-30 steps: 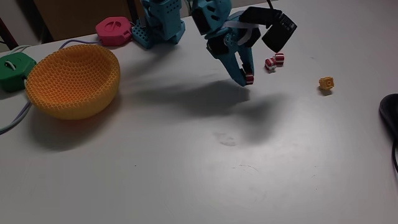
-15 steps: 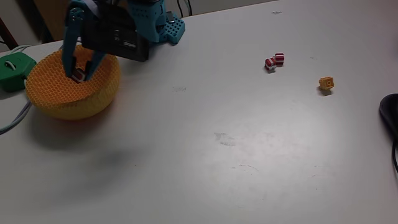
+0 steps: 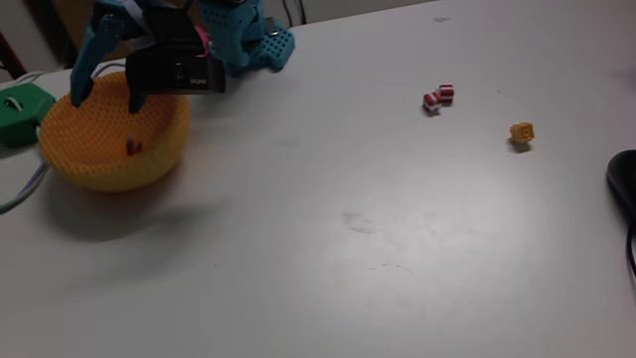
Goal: Place cube pieces into the yellow basket
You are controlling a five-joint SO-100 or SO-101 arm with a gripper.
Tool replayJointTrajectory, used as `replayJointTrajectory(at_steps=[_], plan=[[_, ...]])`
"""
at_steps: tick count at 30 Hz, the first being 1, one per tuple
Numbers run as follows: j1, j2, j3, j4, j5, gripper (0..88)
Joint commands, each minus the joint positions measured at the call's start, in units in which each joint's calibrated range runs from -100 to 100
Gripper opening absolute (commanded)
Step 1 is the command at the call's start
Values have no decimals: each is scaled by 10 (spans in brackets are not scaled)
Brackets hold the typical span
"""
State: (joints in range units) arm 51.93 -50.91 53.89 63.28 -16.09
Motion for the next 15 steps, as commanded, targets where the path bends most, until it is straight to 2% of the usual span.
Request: replayJointTrajectory(at_steps=[1,5,7,11,13,15], plan=[[-26,3,-52,39,-17,353],[-103,15,-123,120,-35,351],[-205,29,-163,145,-64,325],[-558,37,-154,153,-176,283],[-742,38,-90,85,-249,272],[-892,53,-3,-48,-314,273]])
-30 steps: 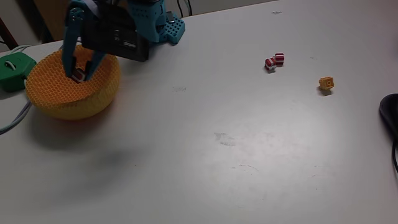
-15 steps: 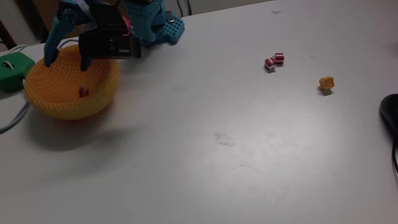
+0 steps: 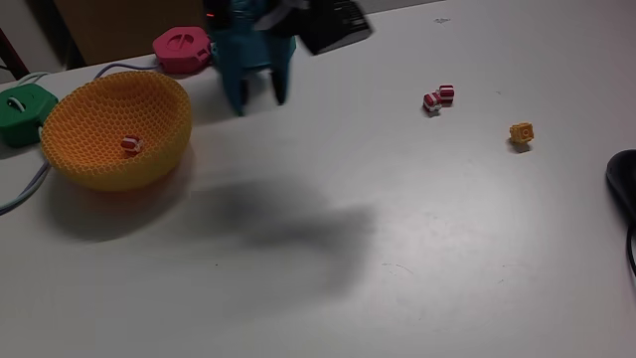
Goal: Place cube pieces into the yellow basket
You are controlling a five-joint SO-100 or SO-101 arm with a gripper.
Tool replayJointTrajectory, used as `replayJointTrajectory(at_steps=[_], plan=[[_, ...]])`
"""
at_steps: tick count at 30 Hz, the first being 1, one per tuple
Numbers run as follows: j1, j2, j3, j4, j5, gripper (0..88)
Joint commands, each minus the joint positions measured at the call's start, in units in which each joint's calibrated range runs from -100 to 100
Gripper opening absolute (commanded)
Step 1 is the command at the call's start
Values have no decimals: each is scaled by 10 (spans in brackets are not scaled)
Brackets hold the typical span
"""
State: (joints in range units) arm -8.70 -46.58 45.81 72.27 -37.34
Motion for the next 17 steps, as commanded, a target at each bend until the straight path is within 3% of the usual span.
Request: replayJointTrajectory(at_steps=[1,4,8,17], plan=[[-347,18,129,-220,-130,276],[-447,64,240,-434,-174,284],[-481,124,302,-600,-189,287],[-489,242,317,-770,-192,289]])
